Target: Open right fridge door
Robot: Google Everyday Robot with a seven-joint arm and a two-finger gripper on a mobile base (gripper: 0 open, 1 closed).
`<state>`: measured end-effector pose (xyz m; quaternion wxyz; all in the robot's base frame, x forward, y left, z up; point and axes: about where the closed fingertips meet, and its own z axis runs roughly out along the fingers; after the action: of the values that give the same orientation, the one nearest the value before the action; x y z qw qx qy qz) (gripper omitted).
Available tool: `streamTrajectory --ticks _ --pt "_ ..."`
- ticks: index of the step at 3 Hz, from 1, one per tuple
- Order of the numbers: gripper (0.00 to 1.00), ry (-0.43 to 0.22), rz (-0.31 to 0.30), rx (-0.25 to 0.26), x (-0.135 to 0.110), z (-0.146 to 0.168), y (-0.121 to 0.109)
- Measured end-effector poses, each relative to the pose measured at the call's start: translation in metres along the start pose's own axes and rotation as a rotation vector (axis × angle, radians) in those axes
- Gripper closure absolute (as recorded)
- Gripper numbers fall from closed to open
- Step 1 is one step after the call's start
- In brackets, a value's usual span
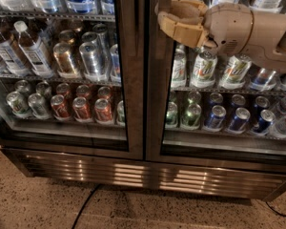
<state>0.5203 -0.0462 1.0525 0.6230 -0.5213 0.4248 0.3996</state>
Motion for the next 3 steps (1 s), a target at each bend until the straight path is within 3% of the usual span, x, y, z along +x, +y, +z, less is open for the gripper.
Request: streamTrajectory --ticks 3 --pt "1.00 -0.001 0.001 0.002 0.0013 -0.0002 -0.0011"
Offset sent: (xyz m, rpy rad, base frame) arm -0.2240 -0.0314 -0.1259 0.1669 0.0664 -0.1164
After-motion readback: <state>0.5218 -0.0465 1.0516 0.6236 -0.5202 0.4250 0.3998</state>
